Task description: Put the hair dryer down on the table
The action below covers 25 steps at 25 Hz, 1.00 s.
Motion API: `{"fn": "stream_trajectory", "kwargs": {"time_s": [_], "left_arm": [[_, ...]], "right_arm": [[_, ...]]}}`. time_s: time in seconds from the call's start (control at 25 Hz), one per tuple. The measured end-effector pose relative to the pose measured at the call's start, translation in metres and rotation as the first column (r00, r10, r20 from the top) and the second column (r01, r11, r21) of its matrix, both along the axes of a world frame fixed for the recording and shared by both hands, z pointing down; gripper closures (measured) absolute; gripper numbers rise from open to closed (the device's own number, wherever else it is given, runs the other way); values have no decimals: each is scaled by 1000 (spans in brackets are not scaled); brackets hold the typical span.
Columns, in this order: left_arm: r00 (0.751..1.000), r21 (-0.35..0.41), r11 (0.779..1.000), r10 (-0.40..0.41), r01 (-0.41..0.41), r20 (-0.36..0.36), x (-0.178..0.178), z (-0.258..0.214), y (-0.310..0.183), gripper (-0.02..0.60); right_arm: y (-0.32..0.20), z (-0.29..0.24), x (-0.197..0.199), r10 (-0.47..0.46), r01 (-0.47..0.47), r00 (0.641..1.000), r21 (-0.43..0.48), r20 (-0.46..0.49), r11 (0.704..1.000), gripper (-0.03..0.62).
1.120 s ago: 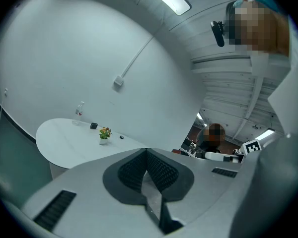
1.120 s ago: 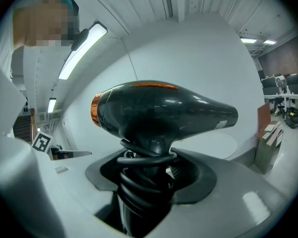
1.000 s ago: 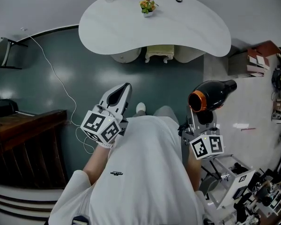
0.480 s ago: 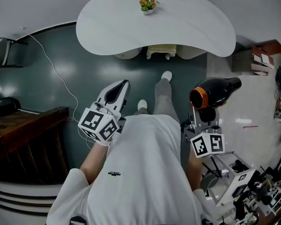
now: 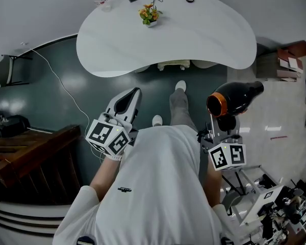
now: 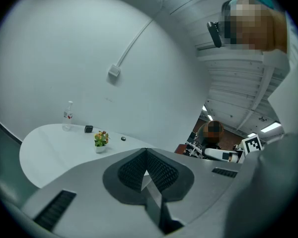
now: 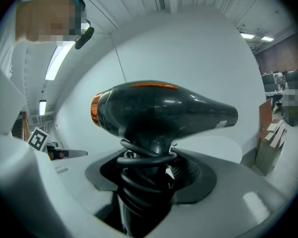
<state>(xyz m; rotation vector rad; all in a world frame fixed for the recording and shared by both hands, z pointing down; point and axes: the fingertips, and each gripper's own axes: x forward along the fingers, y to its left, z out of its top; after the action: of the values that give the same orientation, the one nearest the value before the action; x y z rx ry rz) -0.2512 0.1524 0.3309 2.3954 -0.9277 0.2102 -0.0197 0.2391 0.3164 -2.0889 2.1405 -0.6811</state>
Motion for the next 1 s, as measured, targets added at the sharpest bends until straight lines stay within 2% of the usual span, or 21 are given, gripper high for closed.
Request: {"fn": "stream_trajectory", "kwargs": {"time_s": [0.24,0.6,0.88,1.0], "left_arm": [[999,-11,999,-33,33,9,48,-6,-48,580],[996,-2,997,-82,82,47,100,-14,-104,580],[995,23,996,-86,85,54,148,-18,-139,580],[993,33,993,-111,110,49,158,-15,-151,580]], "right_arm": [[-59,2,53,-16,16,999,-12,38,1000,316],[-139,5,103,-106,106,992,9,63,994,316],[-179,9,142,-141,139,987,34,75,990,316],[-195,13,157,-152,150,985,39,77,988,316]]}}
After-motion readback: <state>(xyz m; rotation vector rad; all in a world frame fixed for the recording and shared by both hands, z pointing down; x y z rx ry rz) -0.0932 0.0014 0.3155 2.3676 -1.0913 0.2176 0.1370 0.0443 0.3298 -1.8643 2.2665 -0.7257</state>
